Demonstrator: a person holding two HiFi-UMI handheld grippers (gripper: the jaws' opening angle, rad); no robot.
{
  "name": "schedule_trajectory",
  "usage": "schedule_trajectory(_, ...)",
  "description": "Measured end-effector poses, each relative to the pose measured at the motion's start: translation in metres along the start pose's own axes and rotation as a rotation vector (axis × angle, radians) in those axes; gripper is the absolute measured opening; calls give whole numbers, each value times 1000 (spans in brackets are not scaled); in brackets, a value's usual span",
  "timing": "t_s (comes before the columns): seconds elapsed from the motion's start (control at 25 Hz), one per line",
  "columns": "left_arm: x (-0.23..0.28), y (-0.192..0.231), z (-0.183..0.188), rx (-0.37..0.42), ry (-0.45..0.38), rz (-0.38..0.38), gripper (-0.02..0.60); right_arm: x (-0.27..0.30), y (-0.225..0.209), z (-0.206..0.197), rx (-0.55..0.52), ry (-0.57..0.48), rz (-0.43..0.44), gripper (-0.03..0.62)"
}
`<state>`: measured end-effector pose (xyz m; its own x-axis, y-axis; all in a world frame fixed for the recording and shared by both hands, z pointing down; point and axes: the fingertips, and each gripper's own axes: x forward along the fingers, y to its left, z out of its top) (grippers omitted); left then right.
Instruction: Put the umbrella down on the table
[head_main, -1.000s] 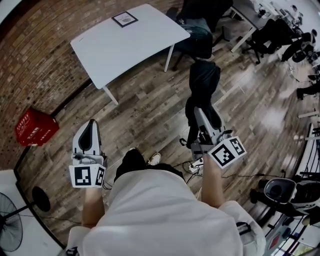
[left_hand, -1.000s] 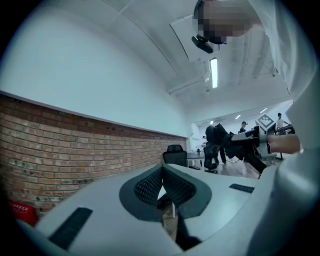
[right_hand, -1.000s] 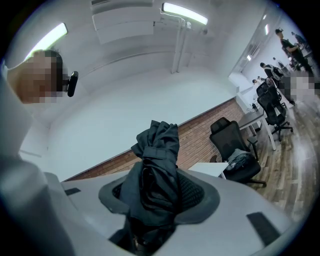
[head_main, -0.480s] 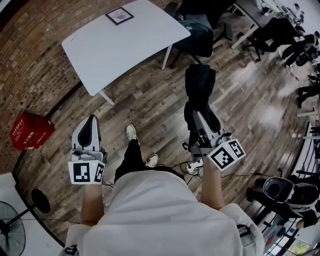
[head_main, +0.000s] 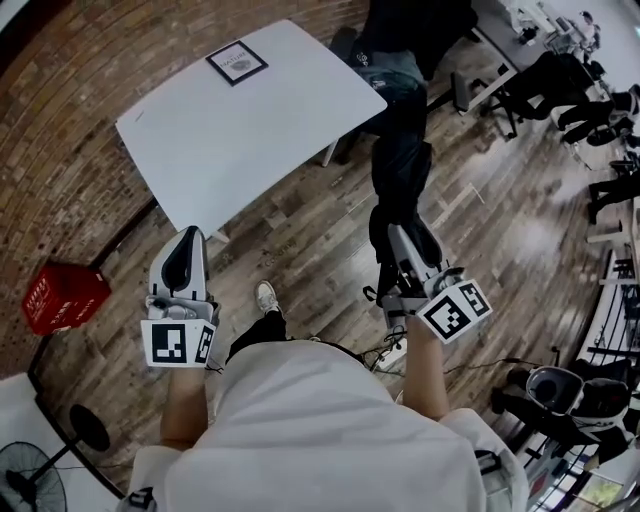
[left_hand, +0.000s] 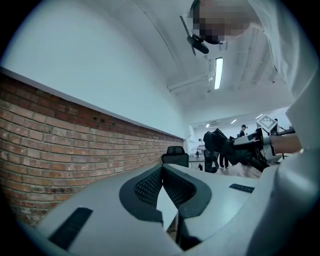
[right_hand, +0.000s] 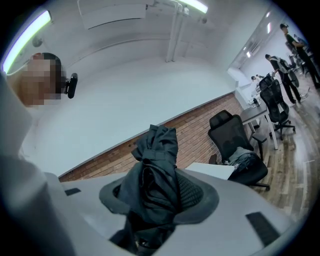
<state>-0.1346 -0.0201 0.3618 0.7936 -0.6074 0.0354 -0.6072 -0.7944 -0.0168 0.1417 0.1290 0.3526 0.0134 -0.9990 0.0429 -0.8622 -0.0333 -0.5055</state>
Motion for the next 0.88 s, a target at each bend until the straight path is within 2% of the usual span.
schedule_trajectory(0.2,36,52,2,-15,-6,-7,23,57,6,10,5,-9,-10,198)
schedule_trajectory(0.44,77,90,-4,-28,3,-57,23,108,12,17,-1,-27,-31,198)
schedule_trajectory(0.68,111,86,-19,-74,34,-94,23,128,5,20,-17,0,-50,198)
schedule_trajectory(0.88,140,73,-7,-55,2,-83,23,143,-16,32,10,0,-11,196)
